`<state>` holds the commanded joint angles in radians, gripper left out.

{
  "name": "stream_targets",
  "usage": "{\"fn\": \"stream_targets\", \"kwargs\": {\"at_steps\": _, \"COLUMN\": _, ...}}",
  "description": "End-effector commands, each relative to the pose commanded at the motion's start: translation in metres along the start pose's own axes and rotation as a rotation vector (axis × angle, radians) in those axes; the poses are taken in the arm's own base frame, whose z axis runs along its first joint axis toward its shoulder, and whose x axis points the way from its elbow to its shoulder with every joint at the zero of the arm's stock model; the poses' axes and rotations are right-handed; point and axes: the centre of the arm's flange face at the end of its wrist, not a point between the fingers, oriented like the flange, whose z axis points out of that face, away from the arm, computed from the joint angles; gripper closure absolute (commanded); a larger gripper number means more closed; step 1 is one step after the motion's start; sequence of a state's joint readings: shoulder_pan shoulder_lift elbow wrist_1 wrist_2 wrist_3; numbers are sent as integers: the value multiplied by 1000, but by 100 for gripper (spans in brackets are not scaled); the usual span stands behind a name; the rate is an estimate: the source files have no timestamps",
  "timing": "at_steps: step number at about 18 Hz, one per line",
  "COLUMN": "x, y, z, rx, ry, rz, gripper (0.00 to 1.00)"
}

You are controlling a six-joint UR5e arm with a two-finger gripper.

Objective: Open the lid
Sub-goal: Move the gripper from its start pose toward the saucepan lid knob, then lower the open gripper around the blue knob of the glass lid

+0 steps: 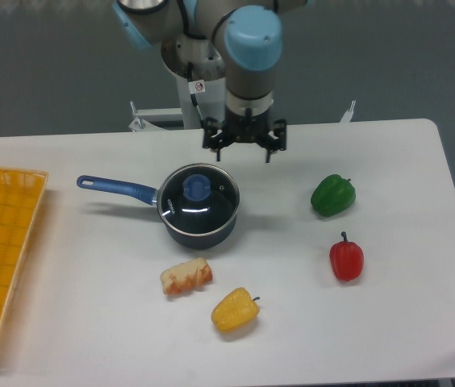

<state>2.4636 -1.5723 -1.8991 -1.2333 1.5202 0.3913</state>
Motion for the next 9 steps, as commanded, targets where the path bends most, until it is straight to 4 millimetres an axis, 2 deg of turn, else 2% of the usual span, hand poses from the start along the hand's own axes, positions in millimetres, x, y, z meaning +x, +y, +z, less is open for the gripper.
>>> {"fn": "stream_targets", "kwargs": {"at_steps": 2, "x": 10, "y": -3, "z": 3, "rx": -7, "ry": 3, "rz": 7, "gripper": 0}}
{"fn": "stream_targets", "kwargs": {"at_steps": 9, "x": 39, "y": -18, "z": 36, "rx": -33, "ry": 14, "rz": 76, "gripper": 0}}
